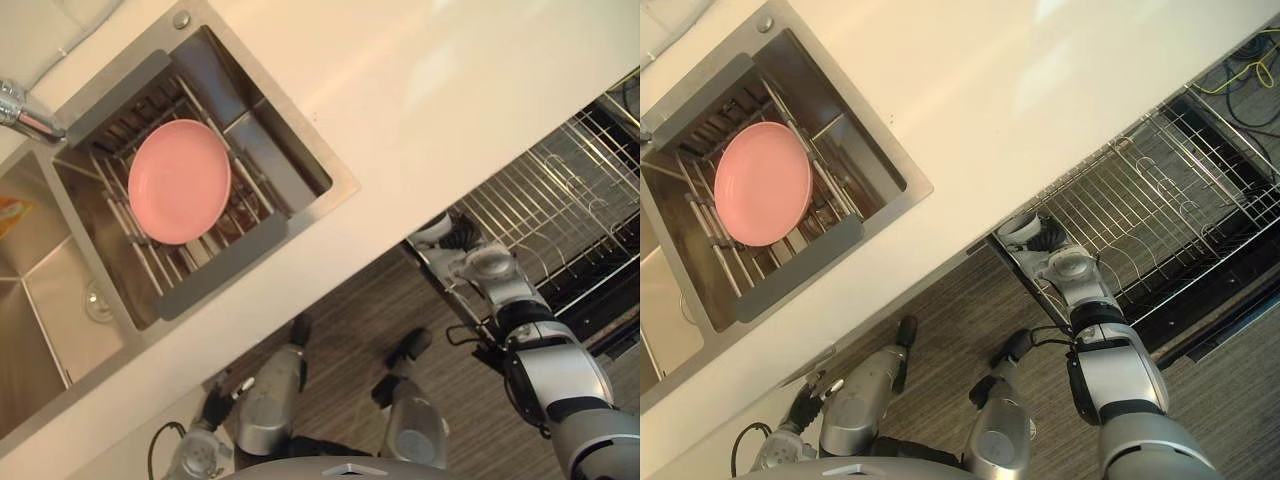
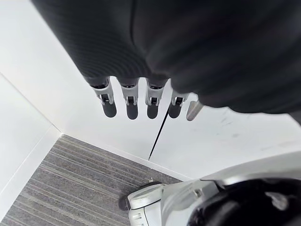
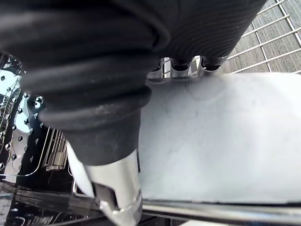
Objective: Walk over to the sink, pick up the cup, carry it to the dishwasher, place the cup inside the dishwasher, then close the dishwasher door
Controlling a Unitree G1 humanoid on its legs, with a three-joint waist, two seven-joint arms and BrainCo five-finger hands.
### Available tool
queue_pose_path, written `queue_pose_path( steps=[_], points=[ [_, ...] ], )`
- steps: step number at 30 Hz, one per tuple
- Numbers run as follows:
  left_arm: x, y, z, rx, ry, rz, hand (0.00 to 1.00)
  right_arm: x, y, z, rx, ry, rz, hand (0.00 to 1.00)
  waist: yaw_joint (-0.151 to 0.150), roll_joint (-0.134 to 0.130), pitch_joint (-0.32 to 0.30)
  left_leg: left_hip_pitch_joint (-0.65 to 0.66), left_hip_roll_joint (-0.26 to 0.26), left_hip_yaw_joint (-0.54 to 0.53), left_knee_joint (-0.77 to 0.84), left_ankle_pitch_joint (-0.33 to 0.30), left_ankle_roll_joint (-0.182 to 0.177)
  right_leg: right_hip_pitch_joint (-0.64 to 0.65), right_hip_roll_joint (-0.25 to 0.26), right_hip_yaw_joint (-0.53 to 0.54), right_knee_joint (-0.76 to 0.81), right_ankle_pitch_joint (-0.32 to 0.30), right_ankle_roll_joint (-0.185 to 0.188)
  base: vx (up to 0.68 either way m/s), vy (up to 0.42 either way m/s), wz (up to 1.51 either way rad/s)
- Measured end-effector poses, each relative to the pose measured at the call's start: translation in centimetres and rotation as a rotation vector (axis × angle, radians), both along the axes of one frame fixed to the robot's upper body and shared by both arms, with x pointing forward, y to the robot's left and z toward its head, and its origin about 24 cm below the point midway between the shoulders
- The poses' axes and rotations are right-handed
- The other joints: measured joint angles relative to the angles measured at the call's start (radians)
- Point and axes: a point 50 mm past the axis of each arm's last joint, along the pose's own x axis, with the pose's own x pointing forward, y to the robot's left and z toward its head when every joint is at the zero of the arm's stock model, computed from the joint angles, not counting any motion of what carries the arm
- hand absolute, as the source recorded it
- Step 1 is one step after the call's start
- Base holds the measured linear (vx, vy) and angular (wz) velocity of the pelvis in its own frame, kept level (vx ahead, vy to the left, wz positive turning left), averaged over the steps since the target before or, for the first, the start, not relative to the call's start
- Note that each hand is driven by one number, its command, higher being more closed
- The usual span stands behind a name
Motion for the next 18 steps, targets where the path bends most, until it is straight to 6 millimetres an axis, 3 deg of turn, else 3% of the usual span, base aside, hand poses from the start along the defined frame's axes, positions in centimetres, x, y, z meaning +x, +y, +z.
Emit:
queue_pose_path(
  steps=[8, 12, 16, 18],
  points=[
    [0.0, 0.2, -0.1, 0.005, 0.004, 0.008, 0.0, 0.0, 0.4, -0.5, -0.001, 0.003, -0.05, 0.0, -0.001, -0.006, 0.004, 0.007, 0.005, 0.001, -0.016, 0.013, -0.003, -0.003, 0.004, 0.003, 0.0, 0.005, -0.006, -0.01, -0.003, -0.01],
    [-0.1, 0.4, -0.1, 0.009, 0.009, 0.02, 0.0, -0.3, 0.9, -1.3, -0.005, -0.008, -0.069, 0.0, -0.002, -0.022, 0.002, 0.016, 0.005, 0.001, -0.027, 0.019, -0.004, 0.0, 0.005, 0.005, 0.0, 0.005, -0.006, 0.0, 0.0, 0.0],
    [-0.6, 1.0, -0.4, 0.022, 0.047, 0.042, 0.0, -1.3, 1.6, -3.3, 0.028, 0.002, -0.114, 0.0, -0.003, -0.056, -0.026, 0.035, 0.006, 0.002, -0.039, 0.021, -0.004, 0.013, 0.005, 0.009, 0.0, 0.005, -0.006, 0.0, 0.001, -0.02],
    [-1.3, 1.8, -0.9, 0.027, 0.114, 0.065, 0.0, -2.4, 2.7, -4.9, 0.07, 0.014, -0.116, 0.0, -0.003, -0.095, -0.07, 0.053, 0.008, 0.019, -0.048, 0.021, -0.004, 0.016, 0.006, 0.028, 0.0, 0.005, -0.006, 0.01, 0.004, -0.18]
  ],
)
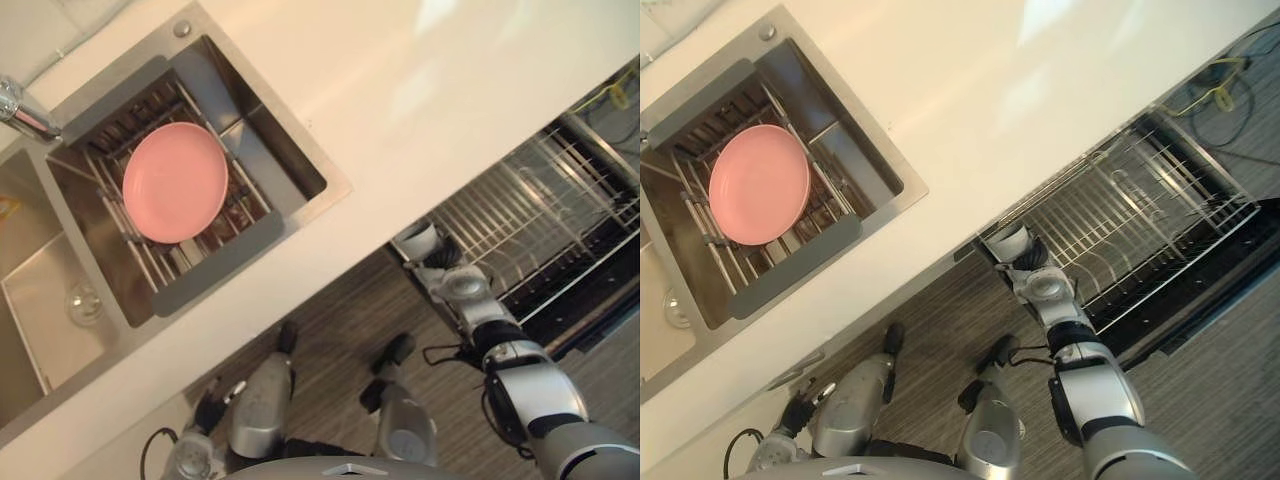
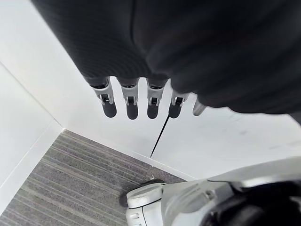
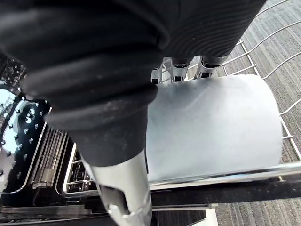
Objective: Walk over to the sink, pick up the cup, carry it to the dishwasher, place the cup inside the dishwasher, then close the dishwasher door
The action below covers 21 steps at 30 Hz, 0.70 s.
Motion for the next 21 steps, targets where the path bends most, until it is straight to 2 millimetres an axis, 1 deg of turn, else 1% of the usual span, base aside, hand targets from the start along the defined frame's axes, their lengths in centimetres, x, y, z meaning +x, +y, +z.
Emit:
queue_pose_path(
  steps=[1, 3, 4, 5, 6, 7, 8, 9, 11, 13, 14, 17, 18, 20, 21],
  points=[
    [-0.2, 0.2, -0.1, -0.003, 0.02, 0.006, 0.0, -0.3, 0.3, -0.5, 0.007, 0.006, 0.0, 0.0, 0.0, -0.008, -0.013, 0.006, 0.001, 0.005, -0.001, -0.001, 0.001, 0.003, 0.0, 0.004, 0.0, 0.0, 0.0, 0.01, 0.005, -0.21],
    [-1.3, 0.8, -0.8, -0.033, 0.117, 0.05, 0.0, -1.7, 1.3, -2.3, 0.036, 0.023, -0.011, 0.0, -0.002, -0.036, -0.06, 0.04, 0.002, 0.026, 0.0, -0.012, 0.006, 0.025, 0.0, 0.026, -0.001, -0.004, 0.005, 0.0, 0.01, -0.24],
    [-1.6, 0.9, -0.9, -0.042, 0.142, 0.064, 0.0, -2.2, 1.4, -2.7, 0.045, 0.027, -0.014, 0.0, -0.003, -0.043, -0.073, 0.049, 0.004, 0.034, 0.001, -0.016, 0.006, 0.031, 0.0, 0.03, -0.001, -0.006, 0.007, -0.02, 0.012, -0.28],
    [-2.4, 1.3, -1.2, -0.062, 0.187, 0.108, 0.0, -3.0, 1.7, -3.4, 0.077, 0.031, -0.033, 0.0, -0.003, -0.057, -0.108, 0.052, 0.006, 0.047, 0.0, -0.021, 0.006, 0.032, 0.002, 0.044, -0.001, -0.009, 0.01, -0.04, 0.006, -0.24],
    [-2.8, 1.4, -1.4, -0.071, 0.208, 0.128, 0.0, -3.4, 1.8, -3.7, 0.093, 0.03, -0.042, 0.0, -0.004, -0.062, -0.123, 0.056, 0.008, 0.055, 0.0, -0.028, 0.006, 0.032, 0.003, 0.05, -0.002, -0.012, 0.01, -0.05, 0.003, -0.37],
    [-3.6, 1.6, -1.6, -0.082, 0.244, 0.172, 0.0, -4.1, 1.9, -4.1, 0.123, 0.025, -0.06, 0.0, -0.006, -0.073, -0.145, 0.07, 0.014, 0.071, 0.001, -0.036, 0.005, 0.037, 0.008, 0.067, -0.006, -0.019, 0.017, -0.04, -0.01, -0.39],
    [-4.6, 1.9, -1.8, -0.092, 0.28, 0.213, 0.0, -4.9, 1.9, -4.6, 0.145, 0.025, -0.076, 0.0, -0.013, -0.083, -0.166, 0.087, 0.02, 0.083, 0.0, -0.046, 0.0, 0.047, 0.014, 0.077, -0.007, -0.024, 0.018, -0.03, -0.017, -0.37],
    [-5.2, 1.9, -1.9, -0.101, 0.296, 0.239, 0.0, -5.3, 1.8, -4.9, 0.154, 0.03, -0.085, 0.0, -0.019, -0.087, -0.181, 0.093, 0.023, 0.089, -0.002, -0.055, -0.001, 0.048, 0.017, 0.078, -0.007, -0.031, 0.011, 0.0, -0.032, -0.29],
    [-6.7, 1.9, -2.2, -0.137, 0.346, 0.326, 0.0, -6.6, 1.2, -5.3, 0.202, 0.018, -0.128, 0.0, -0.035, -0.092, -0.22, 0.12, 0.037, 0.105, -0.005, -0.063, -0.006, 0.064, 0.03, 0.087, -0.007, -0.038, 0.009, 0.03, -0.037, -0.23],
    [-7.4, 1.8, -2.3, -0.154, 0.369, 0.376, 0.0, -7.2, 1.1, -5.2, 0.235, -0.004, -0.149, 0.0, -0.038, -0.093, -0.244, 0.138, 0.049, 0.125, -0.018, -0.065, -0.01, 0.063, 0.041, 0.106, -0.008, -0.039, 0.007, 0.03, -0.03, -0.3],
    [-7.9, 1.8, -2.4, -0.159, 0.389, 0.412, 0.0, -7.5, 1.3, -4.9, 0.268, -0.035, -0.16, 0.0, -0.049, -0.092, -0.261, 0.152, 0.059, 0.137, -0.028, -0.065, -0.014, 0.064, 0.051, 0.115, -0.008, -0.04, 0.008, 0.04, -0.035, -0.36],
    [-8.2, 1.9, -2.5, -0.176, 0.387, 0.475, 0.0, -7.8, 1.8, -4.2, 0.322, -0.079, -0.139, 0.0, -0.059, -0.086, -0.277, 0.174, 0.075, 0.161, -0.035, -0.068, -0.028, 0.067, 0.064, 0.132, -0.008, -0.042, 0.004, 0.05, -0.015, -0.24],
    [-8.1, 1.9, -2.5, -0.184, 0.383, 0.493, 0.0, -7.8, 2.0, -3.9, 0.341, -0.098, -0.127, 0.0, -0.062, -0.084, -0.279, 0.181, 0.082, 0.166, -0.035, -0.067, -0.027, 0.072, 0.069, 0.134, -0.008, -0.041, 0.001, 0.06, -0.012, -0.19],
    [-8.2, 1.9, -2.5, -0.199, 0.373, 0.532, 0.0, -7.8, 3.1, -2.1, 0.43, -0.184, -0.076, 0.0, -0.075, -0.078, -0.286, 0.194, 0.09, 0.173, -0.035, -0.07, -0.029, 0.079, 0.076, 0.137, -0.008, -0.043, -0.002, 0.05, 0.003, -0.12],
    [-8.1, 1.8, -2.5, -0.21, 0.366, 0.557, 0.0, -7.6, 3.9, -0.7, 0.5, -0.253, -0.025, 0.0, -0.078, -0.076, -0.287, 0.202, 0.092, 0.179, -0.037, -0.07, -0.03, 0.082, 0.079, 0.143, -0.008, -0.042, -0.002, 0.04, 0.015, -0.1]
  ],
)
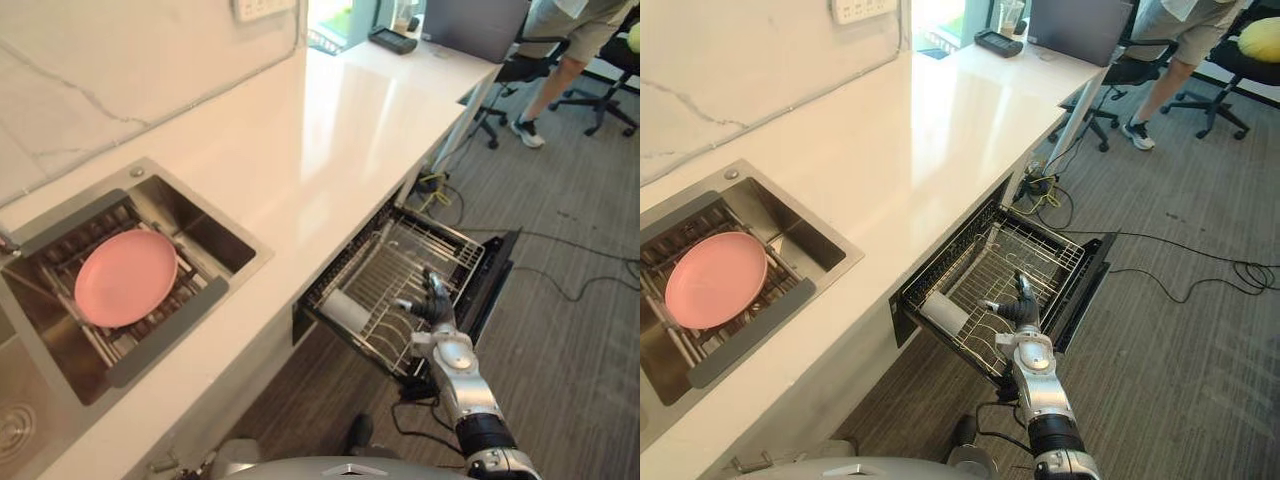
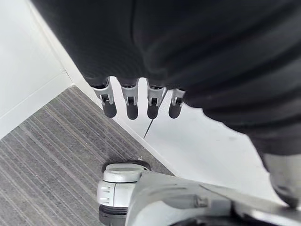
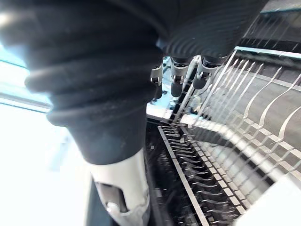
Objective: Walk over to the sink, pick up the cup, carry it to the dishwasher, place the cup inside the dishwasher, then close the dishwasher door
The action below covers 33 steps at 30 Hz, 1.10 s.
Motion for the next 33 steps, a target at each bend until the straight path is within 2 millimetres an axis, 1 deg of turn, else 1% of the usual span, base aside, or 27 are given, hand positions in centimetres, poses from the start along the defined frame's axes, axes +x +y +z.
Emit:
queue_pose_path(
  steps=[1, 3, 5, 8, 9, 11, 12, 13, 14, 15, 16, 17, 19, 20, 21, 22, 23, 24, 25, 26, 27, 28, 29, 30, 31, 32, 33],
  points=[
    [0.0, 0.0, 0.0, -0.004, -0.003, 0.013, 0.0, 0.0, 0.4, 0.9, 0.029, -0.049, 0.021, 0.0, -0.001, 0.001, 0.0, 0.003, 0.002, 0.002, 0.0, -0.001, 0.0, 0.002, 0.001, 0.002, 0.0, 0.0, 0.0, 0.03, 0.025, -0.09],
    [0.0, 0.0, 0.0, 0.0, -0.016, 0.067, 0.0, 0.0, 2.2, 4.3, 0.152, -0.225, 0.115, 0.0, -0.001, 0.0, -0.002, 0.013, 0.005, 0.01, 0.0, -0.003, 0.0, 0.005, 0.004, 0.013, 0.0, 0.0, 0.0, 0.03, 0.03, -0.08],
    [-0.1, -0.1, 0.0, -0.003, -0.018, 0.1, 0.0, -0.1, 2.9, 6.0, 0.263, -0.313, 0.176, 0.0, 0.001, 0.001, -0.002, 0.022, 0.006, 0.015, 0.001, -0.005, 0.0, 0.014, 0.005, 0.013, 0.0, -0.001, 0.001, 0.01, 0.016, -0.04],
    [-0.3, -0.1, 0.0, 0.001, -0.013, 0.159, 0.0, -0.2, 3.4, 6.8, 0.405, -0.378, 0.243, 0.0, 0.004, 0.0, -0.003, 0.025, 0.005, 0.015, 0.003, -0.005, 0.0, 0.019, 0.004, 0.01, 0.0, -0.001, 0.001, 0.0, 0.0, 0.0],
    [-0.4, -0.1, -0.1, 0.002, -0.011, 0.168, 0.0, -0.2, 3.4, 6.9, 0.425, -0.387, 0.257, 0.0, 0.004, 0.001, -0.003, 0.023, 0.005, 0.014, 0.004, -0.005, 0.0, 0.018, 0.003, 0.01, 0.0, -0.001, 0.001, -0.04, 0.019, 0.06],
    [-0.8, -0.1, -0.1, 0.006, -0.001, 0.233, 0.0, -0.5, 3.7, 8.3, 0.464, -0.463, 0.323, 0.0, -0.006, 0.006, -0.003, 0.004, 0.005, 0.015, 0.017, -0.004, 0.002, 0.024, -0.003, -0.017, 0.002, -0.002, 0.0, -0.04, 0.019, 0.26],
    [-0.9, -0.1, -0.2, 0.005, 0.002, 0.248, 0.0, -0.6, 3.8, 8.8, 0.47, -0.489, 0.342, 0.0, -0.012, 0.006, -0.003, -0.006, 0.007, 0.035, 0.028, -0.001, 0.006, 0.03, -0.009, -0.033, 0.007, -0.002, 0.0, -0.03, 0.04, 0.73],
    [-1.0, -0.1, -0.2, 0.005, 0.006, 0.263, 0.0, -0.9, 3.7, 9.6, 0.469, -0.535, 0.36, 0.0, -0.033, 0.005, -0.003, -0.026, 0.023, 0.139, 0.052, 0.009, 0.027, 0.053, -0.029, -0.083, 0.007, -0.004, 0.003, -0.03, 0.058, 1.12],
    [-1.1, -0.1, -0.2, 0.004, 0.012, 0.266, 0.0, -1.1, 3.6, 10.3, 0.462, -0.578, 0.37, 0.0, -0.04, 0.009, -0.006, -0.025, 0.052, 0.27, 0.066, 0.014, 0.059, 0.076, -0.047, -0.134, 0.007, -0.008, 0.009, -0.02, 0.065, 1.25],
    [-1.2, -0.2, -0.2, 0.0, 0.016, 0.267, 0.0, -1.2, 3.5, 10.8, 0.449, -0.597, 0.381, 0.0, -0.045, 0.013, -0.009, -0.024, 0.068, 0.323, 0.075, 0.02, 0.061, 0.088, -0.054, -0.16, 0.007, -0.01, 0.017, 0.0, 0.087, 1.31],
    [-1.3, -0.5, -0.3, -0.01, 0.024, 0.272, 0.0, -1.4, 3.4, 11.5, 0.433, -0.632, 0.404, 0.0, -0.049, 0.023, -0.015, -0.027, 0.074, 0.366, 0.073, 0.041, 0.047, 0.106, -0.069, -0.205, 0.007, -0.009, 0.033, 0.0, 0.123, 1.04],
    [-1.5, -0.7, -0.3, -0.02, 0.031, 0.279, 0.0, -1.4, 3.4, 12.0, 0.433, -0.654, 0.425, 0.0, -0.036, 0.03, -0.018, -0.03, 0.057, 0.358, 0.068, 0.051, 0.03, 0.113, -0.087, -0.217, 0.006, -0.008, 0.046, -0.01, 0.143, 0.78],
    [-2.1, -0.7, -0.3, -0.03, 0.046, 0.31, 0.0, -1.1, 4.4, 12.5, 0.46, -0.665, 0.47, 0.0, -0.025, 0.03, -0.02, -0.022, 0.034, 0.359, 0.047, 0.056, 0.035, 0.113, -0.109, -0.217, 0.001, -0.005, 0.059, -0.01, 0.161, 0.17],
    [-2.8, -0.7, -0.4, -0.037, 0.064, 0.337, 0.0, -1.0, 5.2, 12.6, 0.472, -0.667, 0.498, 0.0, -0.024, 0.026, -0.022, -0.008, 0.01, 0.359, 0.011, 0.069, 0.036, 0.115, -0.123, -0.22, 0.004, -0.002, 0.063, 0.04, 0.163, 0.18],
    [-3.2, -0.7, -0.4, -0.05, 0.073, 0.355, 0.0, -1.0, 5.4, 12.6, 0.481, -0.665, 0.495, 0.0, -0.026, 0.021, -0.028, 0.014, -0.021, 0.349, -0.051, 0.1, 0.04, 0.121, -0.139, -0.236, 0.007, 0.002, 0.072, 0.06, 0.12, 0.2],
    [-3.2, -0.7, -0.4, -0.052, 0.073, 0.358, 0.0, -0.9, 5.3, 12.6, 0.482, -0.664, 0.491, 0.0, -0.027, 0.02, -0.03, 0.017, -0.025, 0.347, -0.064, 0.107, 0.042, 0.121, -0.14, -0.237, 0.007, 0.002, 0.073, 0.07, 0.096, 0.33],
    [-3.3, -0.7, -0.4, -0.054, 0.076, 0.357, 0.0, -0.9, 5.1, 12.6, 0.483, -0.664, 0.47, 0.0, -0.029, 0.017, -0.042, 0.024, -0.044, 0.326, -0.107, 0.132, 0.046, 0.122, -0.148, -0.254, 0.008, 0.004, 0.076, 0.06, 0.079, 0.46],
    [-3.1, -0.7, -0.4, -0.057, 0.073, 0.354, 0.0, -0.9, 4.7, 12.6, 0.483, -0.665, 0.44, 0.0, -0.039, 0.012, -0.05, 0.03, -0.061, 0.298, -0.144, 0.153, 0.051, 0.128, -0.16, -0.283, 0.018, 0.0, 0.082, 0.07, 0.067, 0.56],
    [-3.0, -0.7, -0.4, -0.061, 0.071, 0.35, 0.0, -0.8, 4.5, 12.6, 0.486, -0.667, 0.42, 0.0, -0.042, 0.009, -0.049, 0.036, -0.068, 0.287, -0.161, 0.161, 0.054, 0.126, -0.175, -0.297, 0.049, -0.015, 0.086, 0.08, 0.084, 0.72],
    [-2.8, -0.7, -0.4, -0.073, 0.068, 0.329, 0.0, -0.8, 3.8, 12.5, 0.484, -0.668, 0.375, 0.0, -0.049, 0.009, -0.048, 0.037, -0.084, 0.252, -0.166, 0.16, 0.064, 0.119, -0.223, -0.319, 0.143, -0.052, 0.092, 0.13, 0.139, 0.76],
    [-2.7, -0.9, -0.5, -0.087, 0.076, 0.3, 0.0, -0.8, 3.0, 12.5, 0.465, -0.667, 0.327, 0.0, -0.054, 0.012, -0.049, 0.043, -0.095, 0.214, -0.166, 0.153, 0.075, 0.109, -0.272, -0.319, 0.253, -0.074, 0.078, 0.13, 0.163, 0.88],
    [-2.7, -1.0, -0.5, -0.093, 0.085, 0.271, 0.0, -0.8, 2.6, 12.3, 0.453, -0.661, 0.296, 0.0, -0.052, 0.019, -0.053, 0.044, -0.099, 0.192, -0.166, 0.151, 0.085, 0.078, -0.306, -0.292, 0.36, -0.074, 0.019, 0.14, 0.202, 0.8],
    [-2.6, -1.0, -0.5, -0.093, 0.089, 0.235, 0.0, -0.7, 2.2, 12.1, 0.44, -0.653, 0.281, 0.0, -0.054, 0.018, -0.053, 0.043, -0.099, 0.165, -0.165, 0.15, 0.09, 0.041, -0.326, -0.212, 0.453, -0.061, -0.062, 0.1, 0.159, 0.94],
    [-2.3, -0.6, -0.4, -0.09, 0.084, 0.193, 0.0, -0.7, 1.7, 11.7, 0.444, -0.64, 0.24, 0.0, -0.063, 0.004, -0.052, 0.04, -0.098, 0.11, -0.158, 0.155, 0.107, -0.023, -0.318, -0.036, 0.565, -0.045, -0.094, 0.1, 0.15, 1.01],
    [-2.1, -0.3, -0.4, -0.082, 0.084, 0.18, 0.0, -0.7, 1.7, 11.5, 0.452, -0.636, 0.229, 0.0, -0.073, 0.005, -0.051, 0.032, -0.091, 0.075, -0.149, 0.154, 0.109, -0.04, -0.288, 0.039, 0.595, -0.11, -0.046, 0.13, 0.015, 1.41],
    [-1.3, 0.7, -0.2, -0.059, 0.073, 0.164, 0.0, -0.9, 1.4, 11.6, 0.455, -0.643, 0.207, 0.0, -0.085, -0.03, -0.046, 0.004, -0.079, 0.0, -0.134, 0.154, 0.112, -0.053, -0.188, 0.154, 0.582, -0.251, -0.014, 0.12, -0.031, 1.25],
    [-0.9, 1.0, -0.2, -0.054, 0.07, 0.156, 0.0, -0.9, 1.2, 11.8, 0.452, -0.652, 0.199, 0.0, -0.087, -0.046, -0.04, -0.002, -0.078, -0.029, -0.131, 0.155, 0.112, -0.055, -0.144, 0.195, 0.555, -0.295, -0.014, 0.13, -0.079, 1.4]
  ],
)
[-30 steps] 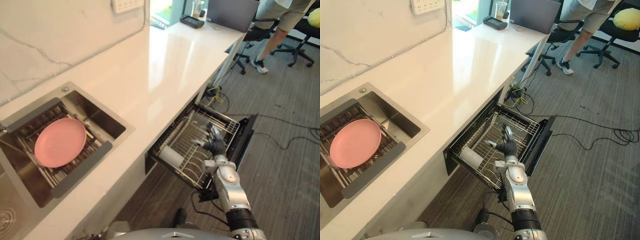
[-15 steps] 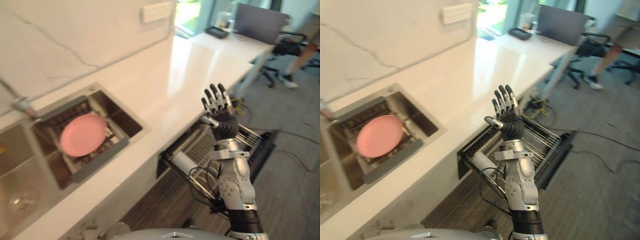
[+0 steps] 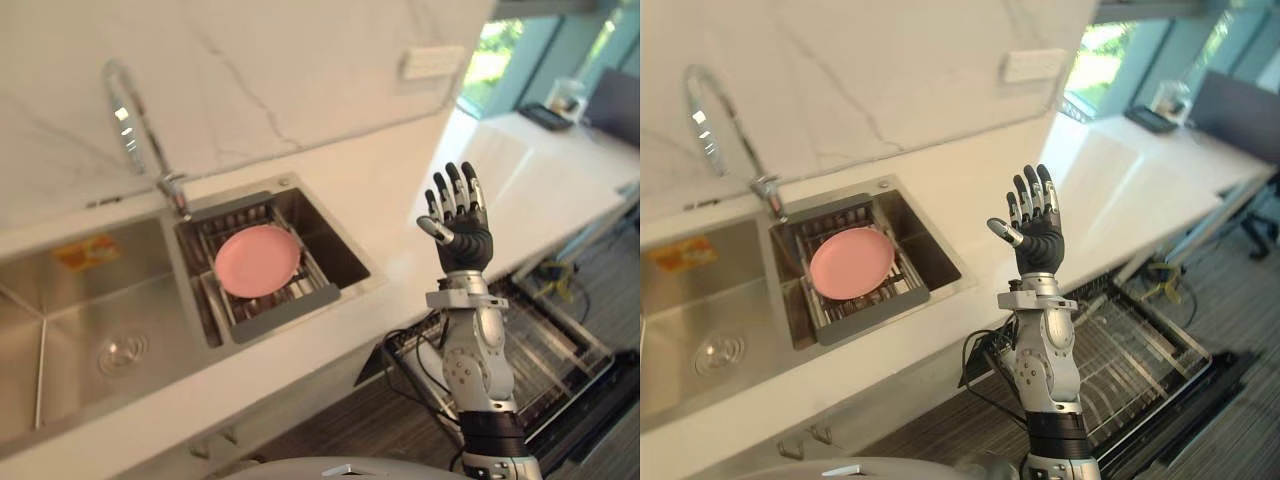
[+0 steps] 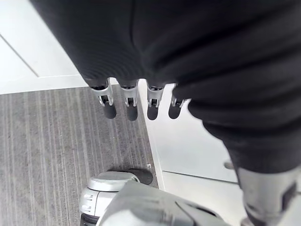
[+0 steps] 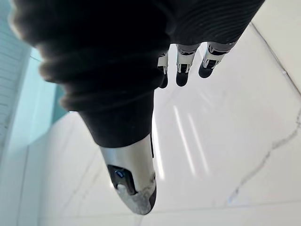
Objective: Walk over to the sink, pick up the cup, carry it to the dishwasher, place the cup inside the dishwasher, then close the dishwasher door
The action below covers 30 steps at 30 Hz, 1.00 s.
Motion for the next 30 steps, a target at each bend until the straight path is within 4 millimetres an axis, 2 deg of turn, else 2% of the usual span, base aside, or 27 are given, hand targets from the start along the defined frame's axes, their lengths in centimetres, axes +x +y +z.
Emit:
queue_pose_path(
  steps=[1, 2, 3, 4, 7, 10, 14, 15, 20, 26, 28, 30],
  points=[
    [0.4, 0.4, 0.1, 0.008, 0.01, -0.026, 0.0, -0.1, -0.5, 0.3, 0.0, -0.013, -0.021, 0.0, 0.0, -0.023, 0.012, -0.001, -0.002, -0.046, 0.0, 0.001, -0.001, -0.003, 0.074, 0.061, -0.051, -0.044, 0.005, 0.08, -0.066, 1.2],
    [0.3, 0.5, 0.1, 0.01, 0.024, -0.047, 0.0, -0.3, -1.1, 0.5, 0.004, -0.021, -0.044, 0.0, -0.003, -0.029, 0.013, 0.005, -0.012, -0.079, 0.0, 0.002, -0.006, -0.008, 0.122, 0.108, -0.095, -0.045, 0.011, 0.08, -0.071, 1.09],
    [0.3, 0.6, 0.1, 0.013, 0.027, -0.052, 0.0, -0.5, -1.3, 0.6, 0.007, -0.027, -0.053, 0.0, -0.004, -0.034, 0.009, 0.005, -0.026, -0.089, 0.0, 0.003, -0.01, -0.013, 0.132, 0.128, -0.117, -0.012, 0.01, 0.07, -0.102, 0.91],
    [0.1, 0.7, 0.1, 0.022, 0.036, -0.067, 0.0, -0.7, -1.8, 0.8, 0.009, -0.037, -0.064, 0.0, -0.006, -0.05, 0.0, 0.014, -0.064, -0.107, -0.01, 0.003, -0.012, -0.022, 0.113, 0.121, -0.126, 0.029, 0.024, 0.1, -0.125, 0.57],
    [-0.3, -0.4, -0.1, -0.003, 0.052, -0.067, 0.0, -0.6, -2.3, 1.0, 0.022, -0.034, -0.066, 0.0, 0.002, 0.002, -0.017, 0.016, -0.053, -0.112, -0.027, 0.012, -0.023, 0.037, 0.126, 0.122, -0.251, 0.027, 0.044, 0.14, -0.091, 0.09],
    [-0.5, -0.8, -0.2, -0.01, 0.065, -0.071, 0.0, -1.0, -3.3, 0.3, 0.031, 0.001, -0.107, 0.0, -0.005, 0.022, -0.018, 0.013, -0.033, -0.109, -0.027, 0.012, -0.031, 0.061, 0.154, 0.113, -0.308, 0.05, 0.035, 0.07, -0.058, -0.03],
    [-0.4, -0.3, -0.1, 0.008, 0.067, -0.088, 0.0, -1.3, -3.7, 0.1, 0.03, 0.008, -0.126, 0.0, -0.011, 0.0, -0.023, 0.023, -0.022, -0.108, -0.027, 0.003, -0.038, 0.097, 0.164, 0.095, -0.338, 0.051, 0.034, 0.0, -0.024, 0.02],
    [0.0, 0.1, 0.1, 0.037, 0.063, -0.113, 0.0, -1.6, -3.4, -1.2, 0.015, 0.055, -0.077, 0.0, -0.011, -0.018, -0.033, 0.021, -0.05, -0.083, -0.034, 0.002, -0.02, 0.128, 0.143, 0.1, -0.413, 0.093, 0.056, 0.0, 0.0, 0.0],
    [0.0, 0.1, 0.1, 0.037, 0.064, -0.111, 0.0, -1.6, -3.3, -1.2, 0.015, 0.057, -0.072, 0.0, -0.005, -0.017, -0.034, 0.021, -0.049, -0.084, -0.034, 0.003, -0.02, 0.129, 0.143, 0.099, -0.413, 0.095, 0.056, 0.0, 0.0, 0.0],
    [-0.2, -0.1, 0.0, -0.036, 0.066, -0.048, 0.0, -0.5, -1.4, -4.2, 0.042, 0.22, 0.022, 0.0, 0.001, -0.012, -0.036, 0.035, -0.039, -0.058, -0.028, 0.003, -0.027, 0.143, 0.144, 0.099, -0.418, 0.097, 0.055, -0.01, 0.0, -0.02],
    [-0.3, -0.4, -0.1, -0.081, 0.061, -0.002, 0.0, -0.4, -0.8, -5.1, 0.024, 0.277, 0.05, 0.0, 0.0, -0.009, -0.037, 0.035, -0.027, -0.022, -0.028, 0.001, -0.035, 0.143, 0.147, 0.1, -0.423, 0.101, 0.052, -0.05, -0.01, -0.08],
    [-0.2, -0.5, -0.2, -0.133, 0.054, 0.063, 0.0, -0.4, -0.3, -5.7, -0.068, 0.326, 0.056, 0.0, 0.001, -0.006, -0.038, 0.034, -0.013, 0.016, -0.028, 0.002, -0.038, 0.142, 0.151, 0.092, -0.444, 0.115, 0.05, -0.04, -0.024, -0.18]
  ],
)
